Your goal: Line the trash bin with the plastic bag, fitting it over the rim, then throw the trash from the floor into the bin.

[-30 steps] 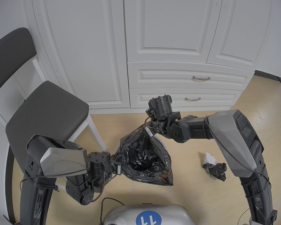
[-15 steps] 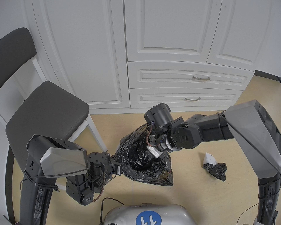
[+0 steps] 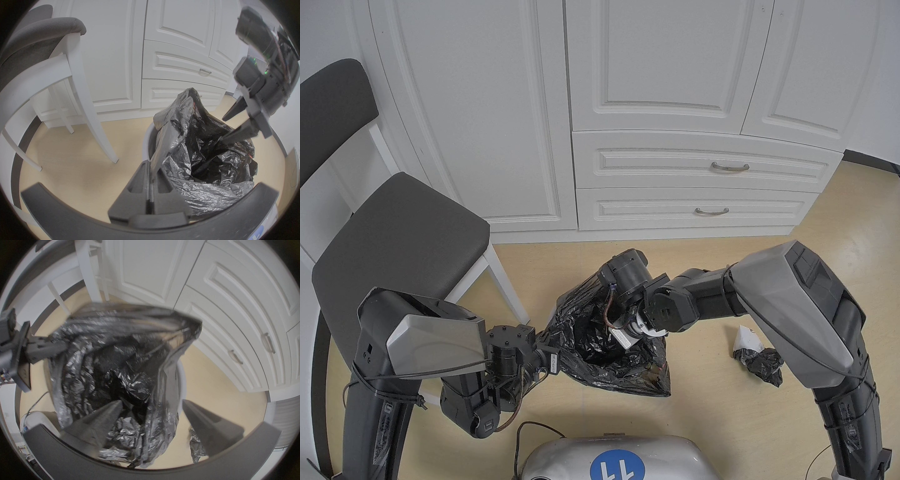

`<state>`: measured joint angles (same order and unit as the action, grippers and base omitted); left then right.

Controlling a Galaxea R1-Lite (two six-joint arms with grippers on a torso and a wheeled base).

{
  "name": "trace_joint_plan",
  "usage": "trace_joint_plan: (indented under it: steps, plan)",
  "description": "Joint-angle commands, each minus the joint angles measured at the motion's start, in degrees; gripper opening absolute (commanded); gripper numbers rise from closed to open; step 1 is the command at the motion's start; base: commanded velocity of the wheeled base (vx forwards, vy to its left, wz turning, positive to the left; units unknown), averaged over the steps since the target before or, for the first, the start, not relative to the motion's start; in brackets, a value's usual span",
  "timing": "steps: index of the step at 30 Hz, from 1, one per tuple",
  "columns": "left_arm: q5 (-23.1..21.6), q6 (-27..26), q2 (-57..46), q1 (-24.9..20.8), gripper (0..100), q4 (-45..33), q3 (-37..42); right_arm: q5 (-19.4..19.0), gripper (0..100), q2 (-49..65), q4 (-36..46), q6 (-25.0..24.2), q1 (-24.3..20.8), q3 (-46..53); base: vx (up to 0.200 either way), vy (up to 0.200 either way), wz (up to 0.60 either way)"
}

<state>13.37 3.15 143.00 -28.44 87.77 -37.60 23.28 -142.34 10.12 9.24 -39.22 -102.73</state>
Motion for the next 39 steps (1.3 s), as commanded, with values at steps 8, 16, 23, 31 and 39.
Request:
trace_joint_plan:
  steps: [8, 16, 23, 31, 39]
  plan:
    - [-0.01, 0.02, 0.35, 0.23, 0, 0.03, -0.02, 0.01, 0, 2.5, 0.25, -0.19, 4.76, -0.72, 0.0, 0.0, 0.0]
    - [-0.01, -0.07, 0.79, 0.23, 0, 0.03, -0.02, 0.01, 0, 1.62, 0.17, -0.19, 8.02, -0.81, 0.0, 0.0, 0.0]
    - [0.16, -0.07, 1.5, 0.23, 0, 0.03, -0.55, 0.01, 0, -3.21, -0.19, -1.33, 10.39, -5.9, 0.0, 0.0, 0.0]
    - [0.16, -0.07, 1.94, 0.23, 0, 0.03, -0.81, -0.26, 0, -5.41, 0.08, -3.88, 10.56, -8.72, 0.0, 0.0, 0.0]
    - [-0.01, -0.07, 1.5, 0.32, 0, 0.03, -0.46, -0.26, 100, 0.31, 0.78, -3.79, 9.77, -5.2, 0.0, 0.0, 0.0]
